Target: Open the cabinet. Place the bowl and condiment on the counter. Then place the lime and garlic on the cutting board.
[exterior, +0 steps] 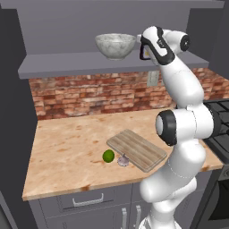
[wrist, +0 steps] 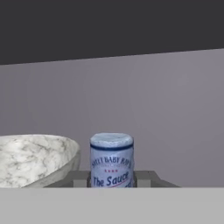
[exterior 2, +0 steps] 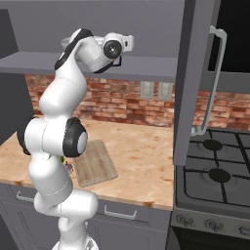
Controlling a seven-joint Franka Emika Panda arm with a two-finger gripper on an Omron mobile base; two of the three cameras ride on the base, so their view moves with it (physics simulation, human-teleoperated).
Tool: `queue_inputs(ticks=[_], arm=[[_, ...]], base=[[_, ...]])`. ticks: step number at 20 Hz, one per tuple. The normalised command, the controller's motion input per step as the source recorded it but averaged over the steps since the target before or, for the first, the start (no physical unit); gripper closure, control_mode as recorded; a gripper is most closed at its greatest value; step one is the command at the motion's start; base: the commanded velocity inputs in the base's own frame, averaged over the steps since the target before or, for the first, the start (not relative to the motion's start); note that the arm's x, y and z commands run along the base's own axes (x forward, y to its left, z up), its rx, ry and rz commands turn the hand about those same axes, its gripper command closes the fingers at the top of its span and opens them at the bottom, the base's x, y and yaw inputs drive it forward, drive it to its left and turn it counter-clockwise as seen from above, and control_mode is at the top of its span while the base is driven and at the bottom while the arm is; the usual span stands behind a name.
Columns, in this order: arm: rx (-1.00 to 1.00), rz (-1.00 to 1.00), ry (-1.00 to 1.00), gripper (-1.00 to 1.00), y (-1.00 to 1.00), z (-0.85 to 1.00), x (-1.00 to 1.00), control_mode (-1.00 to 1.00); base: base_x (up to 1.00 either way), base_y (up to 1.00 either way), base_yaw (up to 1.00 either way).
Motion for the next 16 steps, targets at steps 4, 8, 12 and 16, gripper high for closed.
queue_inputs(ticks=[4,8,12,16], arm=[[0.0,0.0,0.0,1.0,0.0,-0.02,0.0,-1.0],[0.0,0.0,0.0,1.0,0.0,-0.02,0.0,-1.0],[0.0,0.0,0.0,1.0,0.0,0.0,0.0,-1.0],[0.0,0.0,0.0,1.0,0.04,0.0,0.0,-1.0]], base=[[0.0,0.0,0.0],[0.0,0.0,0.0],[0.0,0.0,0.0],[0.0,0.0,0.0]])
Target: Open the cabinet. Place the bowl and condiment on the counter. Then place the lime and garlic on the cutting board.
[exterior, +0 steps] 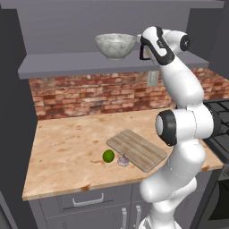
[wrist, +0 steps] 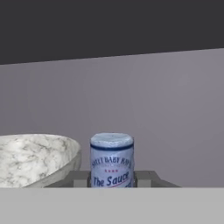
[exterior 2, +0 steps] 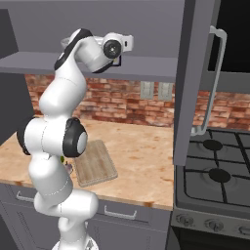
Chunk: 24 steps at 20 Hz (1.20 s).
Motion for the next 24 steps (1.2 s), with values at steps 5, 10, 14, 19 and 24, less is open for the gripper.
queue_inputs(ticks=[5,10,14,19,24], arm=[[0.0,0.0,0.0,1.0,0.15,0.0,-0.1,-1.0],[0.0,0.0,0.0,1.0,0.04,0.0,-0.34,-1.0],[0.0,0.0,0.0,1.0,0.0,0.0,-0.42,-1.0],[0.0,0.0,-0.01,1.0,0.0,0.0,-0.43,-1.0],[0.0,0.0,0.0,1.0,0.0,0.0,-0.47,-1.0]], base=[[0.0,0.0,0.0],[0.0,0.0,0.0],[0.0,0.0,0.0],[0.0,0.0,0.0],[0.0,0.0,0.0]])
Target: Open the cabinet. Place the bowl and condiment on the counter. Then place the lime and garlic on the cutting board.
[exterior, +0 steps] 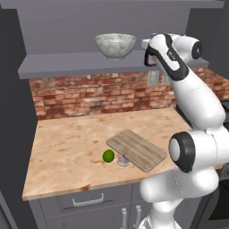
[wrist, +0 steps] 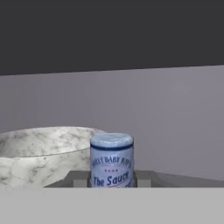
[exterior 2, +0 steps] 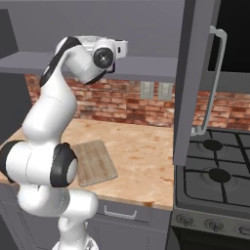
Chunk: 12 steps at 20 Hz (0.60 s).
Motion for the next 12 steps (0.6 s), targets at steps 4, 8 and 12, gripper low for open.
queue_inputs(ticks=[4,8,12], arm=[[0.0,0.0,0.0,1.0,0.0,0.0,-0.51,-1.0],[-0.01,0.0,0.0,1.0,0.0,0.0,-0.53,-1.0],[0.0,0.0,0.0,1.0,0.0,-0.02,-0.49,-1.0]], base=[[0.0,0.0,0.0],[0.0,0.0,0.0],[0.0,0.0,0.0]])
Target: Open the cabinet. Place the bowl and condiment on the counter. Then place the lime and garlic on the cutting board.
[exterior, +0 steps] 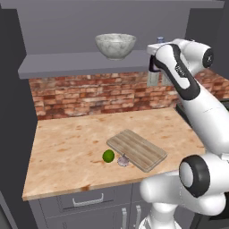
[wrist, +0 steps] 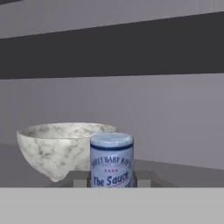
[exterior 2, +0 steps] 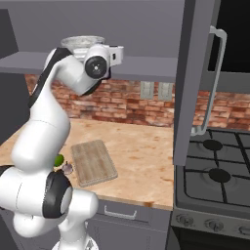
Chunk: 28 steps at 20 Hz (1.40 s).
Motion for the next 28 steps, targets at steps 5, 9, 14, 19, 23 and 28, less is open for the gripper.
queue_inputs(ticks=[5,9,14,19,23,28], arm=[[-0.01,0.0,0.0,1.0,0.0,-0.08,-0.48,-1.0],[-0.01,0.0,0.0,1.0,0.0,-0.08,-0.47,-1.0],[-0.02,0.0,0.0,1.0,0.0,-0.09,-0.34,-1.0],[-0.01,0.0,0.0,1.0,0.0,-0.1,-0.17,-1.0],[-0.02,0.0,-0.01,1.0,0.0,-0.16,-0.03,-1.0],[0.0,0.0,-0.02,1.0,-0.06,-0.28,-0.1,-1.0]], base=[[0.0,0.0,0.0],[0.0,0.0,0.0],[0.0,0.0,0.0],[0.0,0.0,0.0],[0.0,0.0,0.0],[0.0,0.0,0.0]])
